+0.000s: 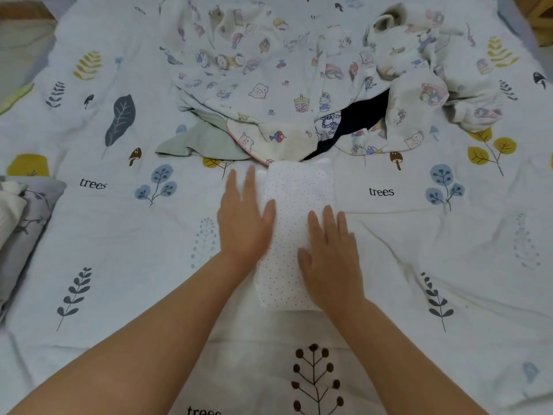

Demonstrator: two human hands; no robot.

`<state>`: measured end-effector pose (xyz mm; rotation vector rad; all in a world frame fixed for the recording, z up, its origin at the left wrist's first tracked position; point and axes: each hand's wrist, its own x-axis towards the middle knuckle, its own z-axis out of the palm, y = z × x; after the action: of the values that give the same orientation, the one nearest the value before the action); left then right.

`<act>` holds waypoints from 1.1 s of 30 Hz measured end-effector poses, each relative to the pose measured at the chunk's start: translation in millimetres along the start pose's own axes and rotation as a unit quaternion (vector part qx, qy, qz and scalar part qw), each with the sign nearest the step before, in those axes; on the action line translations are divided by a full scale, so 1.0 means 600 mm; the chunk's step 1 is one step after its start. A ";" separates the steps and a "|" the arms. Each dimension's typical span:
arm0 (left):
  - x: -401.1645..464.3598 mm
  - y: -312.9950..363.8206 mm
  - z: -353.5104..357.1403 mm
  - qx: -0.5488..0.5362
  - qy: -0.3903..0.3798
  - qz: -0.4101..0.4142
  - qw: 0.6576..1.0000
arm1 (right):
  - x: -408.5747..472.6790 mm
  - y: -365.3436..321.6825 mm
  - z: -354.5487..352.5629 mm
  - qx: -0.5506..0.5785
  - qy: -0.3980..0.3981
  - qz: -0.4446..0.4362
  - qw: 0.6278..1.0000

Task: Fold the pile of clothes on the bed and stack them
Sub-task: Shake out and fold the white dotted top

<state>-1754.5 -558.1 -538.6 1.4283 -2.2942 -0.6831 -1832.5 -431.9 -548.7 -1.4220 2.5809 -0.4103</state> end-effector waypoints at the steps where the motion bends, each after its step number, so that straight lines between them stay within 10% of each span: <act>1: -0.005 -0.005 0.013 0.038 -0.050 0.052 0.997 | -0.002 0.004 0.006 -0.013 -0.076 0.003 0.997; 6: -0.012 -0.056 0.063 0.135 -0.259 0.093 0.952 | -0.002 0.017 0.040 -0.050 -0.198 0.011 0.979; 10: -0.022 -0.044 0.058 0.117 -0.198 0.062 0.971 | 0.006 0.015 0.026 0.013 -0.198 0.023 0.980; 15: -0.053 -0.010 0.029 -0.028 -0.130 -0.173 0.976 | 0.026 0.035 -0.019 0.260 -0.054 0.195 0.944; 22: -0.046 -0.011 -0.011 -0.253 -0.248 -0.121 0.927 | 0.038 0.041 -0.045 0.434 -0.158 0.216 0.860; 33: -0.062 0.005 -0.089 -0.253 -0.220 -0.092 0.938 | 0.009 0.005 -0.087 0.447 -0.170 0.154 0.865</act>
<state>-1712.6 -534.9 -494.2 1.3360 -2.0506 -1.6579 -1852.2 -426.8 -500.0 -0.6550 1.8405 -1.0156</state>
